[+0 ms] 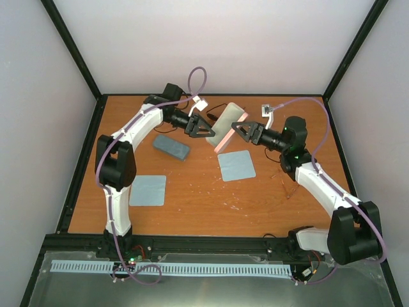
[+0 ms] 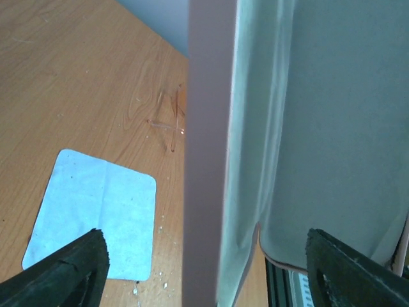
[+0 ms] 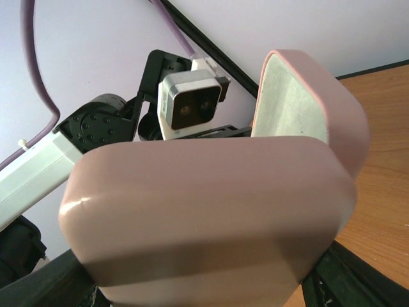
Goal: Organize the sunglasses
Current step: Open the sunglasses case at the center of the board.
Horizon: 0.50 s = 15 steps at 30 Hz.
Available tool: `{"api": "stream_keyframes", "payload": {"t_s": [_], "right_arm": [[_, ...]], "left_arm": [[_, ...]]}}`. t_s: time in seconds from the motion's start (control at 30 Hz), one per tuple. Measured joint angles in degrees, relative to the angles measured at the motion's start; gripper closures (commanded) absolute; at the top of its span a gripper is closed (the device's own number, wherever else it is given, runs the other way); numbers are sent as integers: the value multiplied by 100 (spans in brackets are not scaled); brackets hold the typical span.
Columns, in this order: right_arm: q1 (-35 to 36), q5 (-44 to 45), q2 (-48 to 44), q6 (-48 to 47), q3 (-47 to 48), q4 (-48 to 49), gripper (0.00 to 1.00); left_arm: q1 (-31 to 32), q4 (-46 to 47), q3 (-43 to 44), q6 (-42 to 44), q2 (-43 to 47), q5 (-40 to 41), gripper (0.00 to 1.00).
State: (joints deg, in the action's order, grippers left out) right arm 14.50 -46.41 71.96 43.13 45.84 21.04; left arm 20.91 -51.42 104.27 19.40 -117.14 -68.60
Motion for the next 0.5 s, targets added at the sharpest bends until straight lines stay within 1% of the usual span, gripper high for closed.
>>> {"api": "stream_keyframes", "payload": {"t_s": [0.07,0.27,0.3,0.43,0.5], "right_arm": [[0,15,66,22,0,61,55],[0,7,131,63,2,109,56],[0,4,131,61,2,109,56],[0,-13,131,76,2,125,56],[0,-46,131,90,2,157,56]], "left_arm": [[0,-96,-46,70,0,2,23],[0,-190,-133,105,-2,61,42],[0,-164,-133,85,-2,68,44],[0,-107,-109,24,-26,61,45],[2,-120,-7,24,-116,48,50]]}}
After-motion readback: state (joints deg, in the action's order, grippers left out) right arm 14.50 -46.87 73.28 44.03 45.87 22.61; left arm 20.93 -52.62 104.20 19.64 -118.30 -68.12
